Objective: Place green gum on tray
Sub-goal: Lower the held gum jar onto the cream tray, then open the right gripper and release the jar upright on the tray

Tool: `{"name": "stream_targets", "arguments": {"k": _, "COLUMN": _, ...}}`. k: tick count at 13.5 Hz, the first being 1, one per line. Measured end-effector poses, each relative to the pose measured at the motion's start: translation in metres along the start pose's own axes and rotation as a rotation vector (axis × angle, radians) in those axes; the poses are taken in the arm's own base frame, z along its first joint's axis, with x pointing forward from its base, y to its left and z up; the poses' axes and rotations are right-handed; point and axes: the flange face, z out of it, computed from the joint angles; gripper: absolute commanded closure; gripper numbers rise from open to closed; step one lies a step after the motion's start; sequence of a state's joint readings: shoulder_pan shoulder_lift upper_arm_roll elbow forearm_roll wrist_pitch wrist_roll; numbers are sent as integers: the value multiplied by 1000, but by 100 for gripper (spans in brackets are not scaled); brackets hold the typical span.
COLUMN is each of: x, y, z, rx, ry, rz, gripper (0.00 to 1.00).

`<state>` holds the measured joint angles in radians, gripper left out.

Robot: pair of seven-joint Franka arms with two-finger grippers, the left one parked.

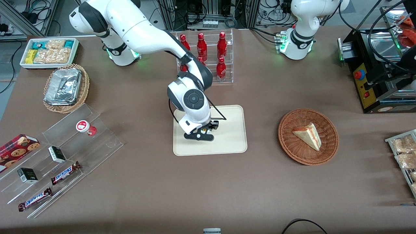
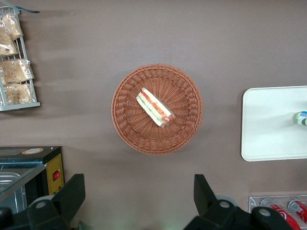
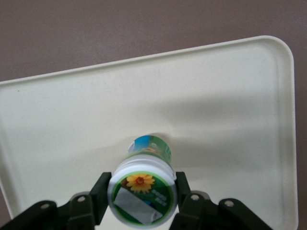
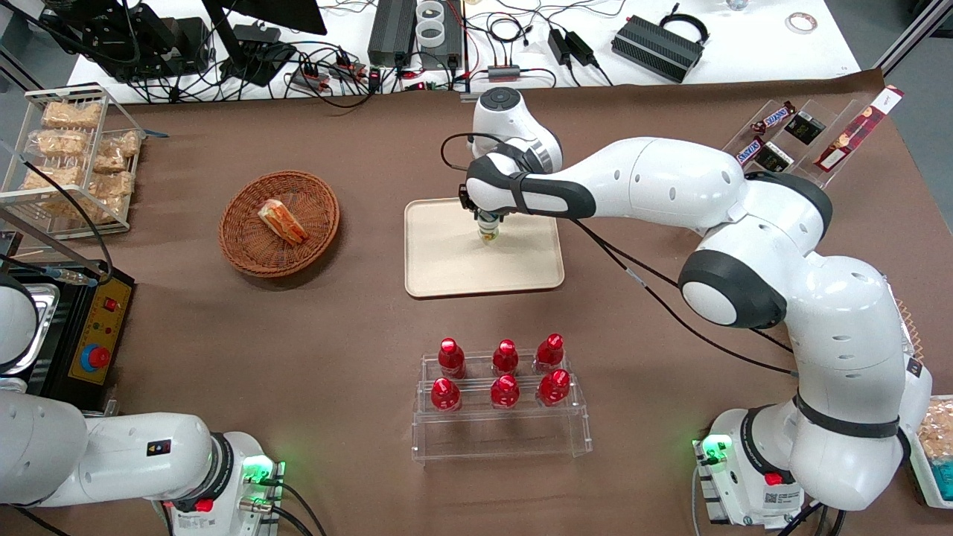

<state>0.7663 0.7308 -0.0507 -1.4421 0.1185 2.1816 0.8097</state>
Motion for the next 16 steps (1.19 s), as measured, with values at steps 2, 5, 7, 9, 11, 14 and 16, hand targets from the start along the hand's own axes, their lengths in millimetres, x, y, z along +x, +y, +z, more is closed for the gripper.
{"name": "stream_targets", "arguments": {"k": 2, "x": 0, "y": 0, "z": 6, "rx": -3, "ry": -2, "rz": 1, "gripper": 100}}
{"name": "stream_targets", "arguments": {"k": 5, "x": -2, "y": -1, "z": 13, "rx": -4, "ry": -2, "rz": -3, "gripper": 39}}
{"name": "stream_targets", "arguments": {"k": 7, "x": -2, "y": -2, "z": 18, "rx": -3, "ry": 0, "rz": -3, "gripper": 0}}
{"name": "stream_targets", "arguments": {"k": 9, "x": -2, "y": -2, "z": 21, "rx": -3, "ry": 1, "rz": -4, "gripper": 0}}
{"name": "stream_targets", "arguments": {"k": 11, "x": -4, "y": -4, "z": 21, "rx": -2, "ry": 2, "rz": -12, "gripper": 0}}
{"name": "stream_targets", "arguments": {"k": 14, "x": -7, "y": -6, "z": 21, "rx": -1, "ry": 2, "rz": -30, "gripper": 0}}
{"name": "stream_targets", "arguments": {"k": 16, "x": -7, "y": -7, "z": 21, "rx": 0, "ry": 3, "rz": -50, "gripper": 0}}
